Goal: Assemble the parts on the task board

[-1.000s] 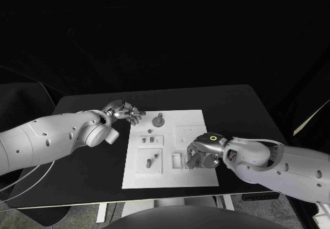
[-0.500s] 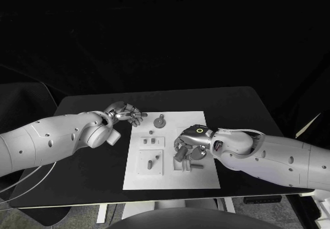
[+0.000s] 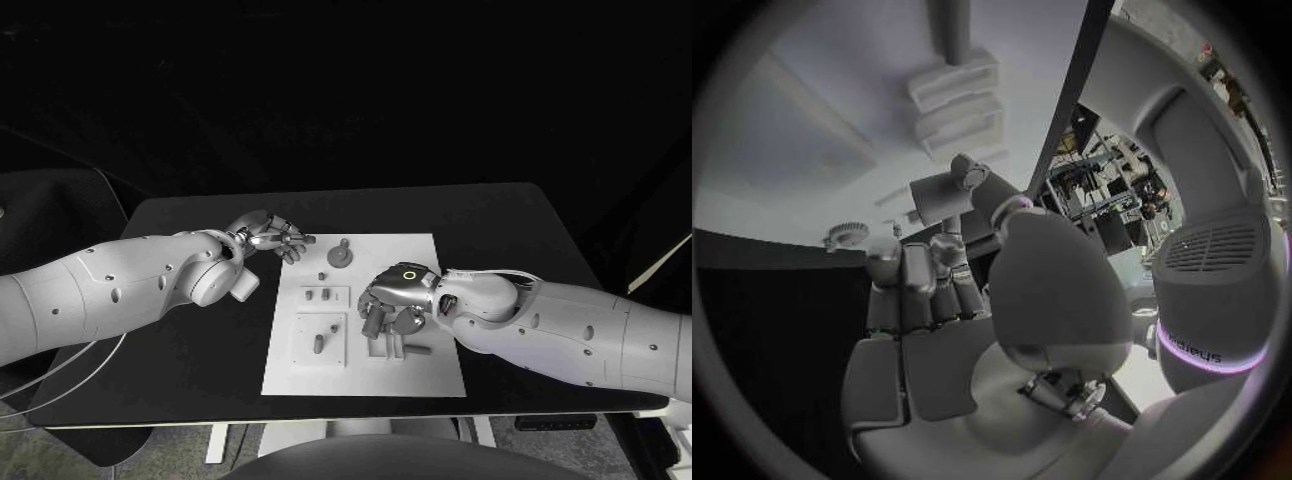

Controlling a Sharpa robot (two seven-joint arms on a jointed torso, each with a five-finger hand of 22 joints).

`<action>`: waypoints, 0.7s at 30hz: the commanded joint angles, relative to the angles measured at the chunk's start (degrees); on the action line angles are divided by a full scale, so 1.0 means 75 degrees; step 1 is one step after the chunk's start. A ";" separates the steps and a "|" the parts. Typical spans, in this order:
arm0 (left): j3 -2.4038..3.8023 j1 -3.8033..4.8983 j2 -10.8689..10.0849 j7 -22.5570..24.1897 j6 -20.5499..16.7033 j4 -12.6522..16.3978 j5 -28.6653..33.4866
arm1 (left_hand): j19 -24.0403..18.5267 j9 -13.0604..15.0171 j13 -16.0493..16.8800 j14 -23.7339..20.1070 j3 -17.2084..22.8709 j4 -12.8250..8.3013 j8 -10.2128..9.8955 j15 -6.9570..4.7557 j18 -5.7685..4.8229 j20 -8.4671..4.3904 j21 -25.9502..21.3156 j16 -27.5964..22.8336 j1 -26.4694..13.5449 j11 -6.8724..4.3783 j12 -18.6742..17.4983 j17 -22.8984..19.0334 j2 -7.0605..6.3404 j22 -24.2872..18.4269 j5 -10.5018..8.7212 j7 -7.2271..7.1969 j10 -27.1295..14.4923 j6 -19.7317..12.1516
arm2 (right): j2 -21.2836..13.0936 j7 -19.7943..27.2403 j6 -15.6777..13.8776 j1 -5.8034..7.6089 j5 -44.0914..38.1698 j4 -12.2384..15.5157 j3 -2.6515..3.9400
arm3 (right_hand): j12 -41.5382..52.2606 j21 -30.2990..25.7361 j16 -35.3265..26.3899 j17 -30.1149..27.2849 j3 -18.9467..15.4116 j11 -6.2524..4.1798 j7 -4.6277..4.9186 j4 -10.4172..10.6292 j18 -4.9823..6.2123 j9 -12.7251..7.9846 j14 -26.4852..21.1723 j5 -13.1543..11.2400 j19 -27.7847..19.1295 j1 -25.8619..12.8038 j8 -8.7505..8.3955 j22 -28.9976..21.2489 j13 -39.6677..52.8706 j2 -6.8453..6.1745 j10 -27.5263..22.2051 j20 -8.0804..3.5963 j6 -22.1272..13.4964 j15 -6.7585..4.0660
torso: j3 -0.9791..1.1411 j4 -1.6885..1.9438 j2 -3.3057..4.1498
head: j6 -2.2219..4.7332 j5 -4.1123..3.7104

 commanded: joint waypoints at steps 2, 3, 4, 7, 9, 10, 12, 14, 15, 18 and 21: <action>0.0006 0.0022 0.0006 0.0039 0.0086 0.0011 -0.0028 | -0.0036 0.0006 -0.0004 -0.0019 -0.0013 0.0024 0.0029 0.0006 0.0112 -0.0035 -0.0026 -0.0029 -0.0077 -0.0001 -0.0054 -0.0012 0.0021 0.0012 -0.0015 -0.0006 -0.0010 0.0066 | -0.0033 0.0310 0.0045 -0.0001 -0.0213 0.0044 -0.0001 | -0.0027 0.0552 0.0062 0.0004 0.0760 0.0007 0.0055 0.0714 0.0145 0.0016 -0.0054 0.0035 -0.0043 0.0071 -0.0018 -0.0009 0.0006 -0.0005 -0.0048 0.0000 0.0223 0.0003 | 0.0003 0.0010 0.0012 | -0.0032 0.0044; 0.0006 0.0028 0.0007 0.0038 0.0088 0.0004 -0.0028 | -0.0036 0.0006 -0.0004 -0.0019 -0.0013 0.0024 0.0029 0.0006 0.0112 -0.0035 -0.0026 -0.0029 -0.0078 -0.0001 -0.0054 -0.0012 0.0021 0.0012 -0.0015 -0.0006 -0.0010 0.0066 | -0.0030 0.0326 0.0052 -0.0001 -0.0232 0.0059 -0.0001 | -0.0028 0.0550 0.0061 0.0004 0.0763 0.0008 0.0054 0.0713 0.0144 0.0015 -0.0060 0.0034 -0.0047 0.0072 -0.0020 -0.0010 0.0006 -0.0005 -0.0053 0.0000 0.0220 0.0005 | 0.0000 0.0010 0.0019 | -0.0035 0.0045; 0.0006 0.0033 0.0011 0.0036 0.0086 -0.0004 -0.0031 | -0.0037 0.0006 -0.0004 -0.0019 -0.0014 0.0024 0.0029 0.0006 0.0112 -0.0035 -0.0026 -0.0029 -0.0078 -0.0001 -0.0054 -0.0012 0.0022 0.0012 -0.0015 -0.0006 -0.0010 0.0066 | -0.0025 0.0342 0.0055 -0.0001 -0.0234 0.0070 -0.0001 | -0.0031 0.0537 0.0056 0.0005 0.0777 0.0021 0.0039 0.0709 0.0136 0.0009 -0.0100 0.0031 -0.0074 0.0076 -0.0038 -0.0015 0.0006 -0.0013 -0.0093 0.0003 0.0191 0.0018 | -0.0002 0.0011 0.0023 | -0.0035 0.0045; 0.0006 0.0036 0.0015 0.0040 0.0089 -0.0007 -0.0047 | -0.0037 0.0006 -0.0004 -0.0020 -0.0014 0.0025 0.0029 0.0006 0.0112 -0.0035 -0.0027 -0.0030 -0.0079 -0.0001 -0.0055 -0.0012 0.0022 0.0012 -0.0015 -0.0006 -0.0011 0.0066 | -0.0021 0.0367 0.0082 0.0000 -0.0234 0.0136 0.0000 | -0.0036 0.0502 0.0044 0.0007 0.0795 0.0055 0.0003 0.0709 0.0111 -0.0008 -0.0203 0.0024 -0.0150 0.0064 -0.0082 -0.0026 0.0010 -0.0033 -0.0192 0.0014 0.0116 0.0050 | -0.0006 -0.0009 0.0009 | -0.0055 0.0076; 0.0006 0.0036 0.0016 0.0034 0.0096 -0.0009 -0.0047 | -0.0038 0.0006 -0.0004 -0.0020 -0.0015 0.0025 0.0028 0.0006 0.0111 -0.0035 -0.0027 -0.0030 -0.0080 -0.0001 -0.0056 -0.0013 0.0022 0.0012 -0.0015 -0.0005 -0.0012 0.0066 | -0.0038 0.0382 0.0138 0.0000 -0.0233 0.0188 0.0000 | -0.0039 0.0489 0.0039 0.0008 0.0802 0.0066 -0.0007 0.0706 0.0102 -0.0011 -0.0239 0.0023 -0.0180 0.0063 -0.0090 -0.0031 0.0011 -0.0035 -0.0229 0.0018 0.0103 0.0061 | -0.0001 -0.0008 0.0006 | -0.0070 0.0097; 0.0006 0.0036 0.0015 0.0036 0.0094 -0.0008 -0.0047 | -0.0038 0.0006 -0.0004 -0.0020 -0.0015 0.0025 0.0028 0.0006 0.0111 -0.0035 -0.0027 -0.0030 -0.0080 -0.0001 -0.0056 -0.0013 0.0022 0.0012 -0.0015 -0.0005 -0.0012 0.0066 | -0.0055 0.0392 0.0173 0.0000 -0.0226 0.0216 0.0000 | -0.0040 0.0480 0.0035 0.0008 0.0806 0.0073 -0.0017 0.0705 0.0095 -0.0013 -0.0266 0.0023 -0.0200 0.0062 -0.0096 -0.0034 0.0012 -0.0037 -0.0255 0.0021 0.0093 0.0069 | 0.0000 -0.0004 0.0004 | -0.0076 0.0094; 0.0006 0.0037 0.0003 0.0030 0.0091 -0.0001 -0.0047 | -0.0038 0.0006 -0.0004 -0.0020 -0.0015 0.0026 0.0028 0.0006 0.0111 -0.0035 -0.0027 -0.0030 -0.0081 -0.0001 -0.0057 -0.0013 0.0023 0.0012 -0.0015 -0.0005 -0.0013 0.0066 | -0.0090 0.0406 0.0210 0.0001 -0.0220 0.0288 0.0000 | -0.0041 0.0465 0.0031 0.0010 0.0819 0.0087 -0.0037 0.0702 0.0084 -0.0020 -0.0312 0.0024 -0.0236 0.0066 -0.0113 -0.0039 0.0014 -0.0034 -0.0301 0.0025 0.0065 0.0084 | 0.0001 0.0001 0.0003 | -0.0076 0.0082; 0.0006 0.0037 0.0002 0.0026 0.0083 -0.0006 -0.0047 | -0.0038 0.0006 -0.0004 -0.0020 -0.0015 0.0026 0.0028 0.0006 0.0111 -0.0035 -0.0027 -0.0030 -0.0082 -0.0001 -0.0058 -0.0013 0.0023 0.0012 -0.0015 -0.0005 -0.0013 0.0066 | -0.0106 0.0406 0.0259 0.0001 -0.0220 0.0335 0.0000 | -0.0041 0.0457 0.0029 0.0011 0.0822 0.0095 -0.0047 0.0701 0.0078 -0.0024 -0.0336 0.0023 -0.0255 0.0065 -0.0122 -0.0041 0.0015 -0.0037 -0.0326 0.0028 0.0048 0.0092 | -0.0004 -0.0004 0.0002 | -0.0085 0.0084; 0.0006 0.0037 0.0008 0.0026 0.0082 -0.0009 -0.0047 | -0.0038 0.0006 -0.0005 -0.0021 -0.0016 0.0026 0.0027 0.0006 0.0111 -0.0035 -0.0028 -0.0030 -0.0082 -0.0001 -0.0058 -0.0014 0.0023 0.0012 -0.0015 -0.0005 -0.0013 0.0066 | -0.0107 0.0409 0.0275 0.0001 -0.0220 0.0341 0.0000 | -0.0041 0.0456 0.0029 0.0011 0.0823 0.0096 -0.0049 0.0702 0.0076 -0.0024 -0.0341 0.0022 -0.0259 0.0064 -0.0123 -0.0042 0.0016 -0.0038 -0.0330 0.0029 0.0045 0.0094 | -0.0005 -0.0007 0.0002 | -0.0082 0.0087; 0.0006 0.0037 0.0020 0.0028 0.0095 -0.0006 -0.0050 | -0.0039 0.0005 -0.0005 -0.0021 -0.0016 0.0026 0.0027 0.0006 0.0111 -0.0035 -0.0028 -0.0030 -0.0083 -0.0001 -0.0059 -0.0014 0.0023 0.0012 -0.0015 -0.0005 -0.0014 0.0066 | -0.0125 0.0391 0.0421 0.0001 -0.0222 0.0371 0.0000 | -0.0048 0.0422 0.0017 0.0014 0.0839 0.0125 -0.0085 0.0701 0.0052 -0.0037 -0.0440 0.0020 -0.0336 0.0062 -0.0153 -0.0054 0.0017 -0.0040 -0.0431 0.0038 -0.0011 0.0128 | -0.0009 -0.0013 -0.0001 | -0.0079 0.0081; 0.0006 0.0037 0.0011 0.0023 0.0087 0.0005 -0.0051 | -0.0039 0.0005 -0.0005 -0.0021 -0.0017 0.0027 0.0027 0.0006 0.0111 -0.0035 -0.0028 -0.0030 -0.0084 -0.0001 -0.0060 -0.0014 0.0023 0.0012 -0.0016 -0.0005 -0.0015 0.0066 | -0.0118 0.0342 0.0552 0.0001 -0.0308 0.0308 0.0000 | -0.0086 0.0318 -0.0032 0.0008 0.0869 0.0195 -0.0159 0.0695 -0.0016 -0.0069 -0.0698 0.0020 -0.0548 0.0051 -0.0220 -0.0093 0.0009 -0.0052 -0.0696 0.0068 -0.0146 0.0210 | -0.0012 -0.0003 -0.0001 | -0.0081 0.0086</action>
